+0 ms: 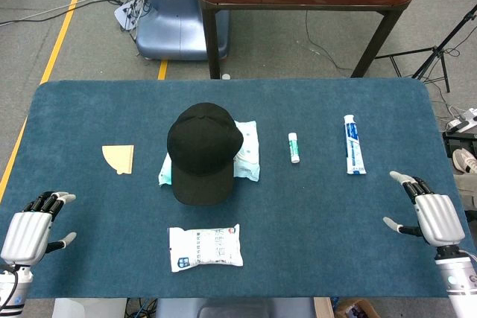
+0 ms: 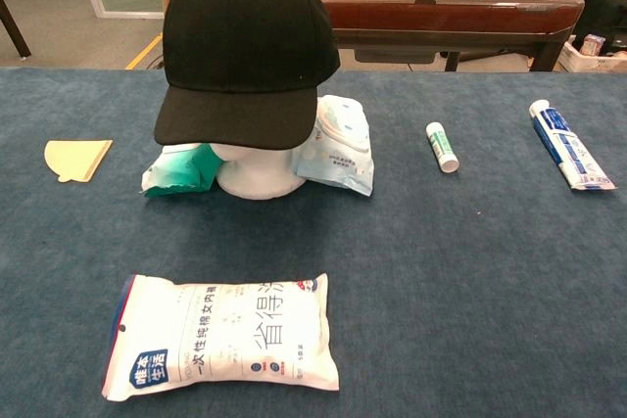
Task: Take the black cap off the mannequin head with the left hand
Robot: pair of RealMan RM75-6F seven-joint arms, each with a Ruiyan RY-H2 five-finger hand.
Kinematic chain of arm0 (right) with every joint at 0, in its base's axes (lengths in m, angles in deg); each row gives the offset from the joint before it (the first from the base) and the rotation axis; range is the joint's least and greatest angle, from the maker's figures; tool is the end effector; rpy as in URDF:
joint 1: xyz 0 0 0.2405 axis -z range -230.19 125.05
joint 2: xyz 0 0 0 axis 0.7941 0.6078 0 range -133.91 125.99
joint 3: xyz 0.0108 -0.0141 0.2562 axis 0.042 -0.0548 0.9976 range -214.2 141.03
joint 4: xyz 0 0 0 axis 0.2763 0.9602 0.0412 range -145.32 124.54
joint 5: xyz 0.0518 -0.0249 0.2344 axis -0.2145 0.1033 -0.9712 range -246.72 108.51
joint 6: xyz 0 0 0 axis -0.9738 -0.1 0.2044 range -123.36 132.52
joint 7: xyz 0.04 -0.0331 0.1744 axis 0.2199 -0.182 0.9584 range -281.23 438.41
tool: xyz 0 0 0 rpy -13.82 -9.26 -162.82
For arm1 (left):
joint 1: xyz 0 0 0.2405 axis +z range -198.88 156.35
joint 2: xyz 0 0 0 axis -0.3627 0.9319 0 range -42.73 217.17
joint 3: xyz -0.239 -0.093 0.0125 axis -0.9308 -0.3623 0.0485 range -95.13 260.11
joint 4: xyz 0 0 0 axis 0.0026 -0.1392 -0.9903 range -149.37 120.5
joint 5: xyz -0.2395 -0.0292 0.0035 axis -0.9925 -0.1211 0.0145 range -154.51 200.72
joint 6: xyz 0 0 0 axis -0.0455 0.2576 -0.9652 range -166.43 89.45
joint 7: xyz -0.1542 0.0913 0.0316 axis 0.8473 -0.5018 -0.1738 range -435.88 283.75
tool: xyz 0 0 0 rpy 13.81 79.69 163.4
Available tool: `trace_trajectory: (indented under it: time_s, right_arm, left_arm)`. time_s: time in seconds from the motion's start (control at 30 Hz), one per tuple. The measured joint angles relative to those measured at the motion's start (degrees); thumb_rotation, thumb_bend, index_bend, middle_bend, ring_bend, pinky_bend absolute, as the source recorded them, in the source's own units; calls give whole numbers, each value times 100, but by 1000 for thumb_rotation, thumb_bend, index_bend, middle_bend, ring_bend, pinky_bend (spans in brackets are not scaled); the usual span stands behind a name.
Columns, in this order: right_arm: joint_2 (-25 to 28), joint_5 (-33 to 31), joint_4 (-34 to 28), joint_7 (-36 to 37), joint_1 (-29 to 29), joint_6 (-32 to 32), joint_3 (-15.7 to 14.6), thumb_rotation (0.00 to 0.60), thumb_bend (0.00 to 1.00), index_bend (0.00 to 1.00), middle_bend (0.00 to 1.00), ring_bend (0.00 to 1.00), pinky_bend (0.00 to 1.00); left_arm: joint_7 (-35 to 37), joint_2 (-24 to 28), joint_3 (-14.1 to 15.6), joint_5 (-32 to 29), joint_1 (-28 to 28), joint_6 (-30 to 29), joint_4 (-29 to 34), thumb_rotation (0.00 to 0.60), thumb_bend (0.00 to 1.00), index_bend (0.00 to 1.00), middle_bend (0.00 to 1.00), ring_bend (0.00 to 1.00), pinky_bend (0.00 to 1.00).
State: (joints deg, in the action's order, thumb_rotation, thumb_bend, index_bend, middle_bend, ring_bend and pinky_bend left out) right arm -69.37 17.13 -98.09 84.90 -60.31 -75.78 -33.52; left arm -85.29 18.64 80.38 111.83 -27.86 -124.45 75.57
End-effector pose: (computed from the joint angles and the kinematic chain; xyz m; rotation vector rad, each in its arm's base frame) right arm -0.3335 -0.2403 0.1193 1.4313 -0.9708 0.9336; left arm -0.3089 0.2277 0.1057 -1.4775 -0.7641 -0.8627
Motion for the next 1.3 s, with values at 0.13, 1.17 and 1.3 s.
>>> trace_trajectory:
  time_s: [0.13,1.17,1.3]
  right_arm:
    - [1,-1,-25,-38,-18,31,-4,600,0,182,251,210,597]
    - [165,-121,108,-203,-184,118,164,600,0,380,401,314,597]
    - [141,-163,207,-220,-146,162,107,600,0,379,401,314,597]
  left_arm:
    - [44,4,-4,-37,4,8,-6,600,79,299,286,206,377]
    - [288,123,76,842,-780,689,695,600,80,345,395,288,477]
    - [242,-150,22,960,-950,741,578,600,79,350,400,288,477]
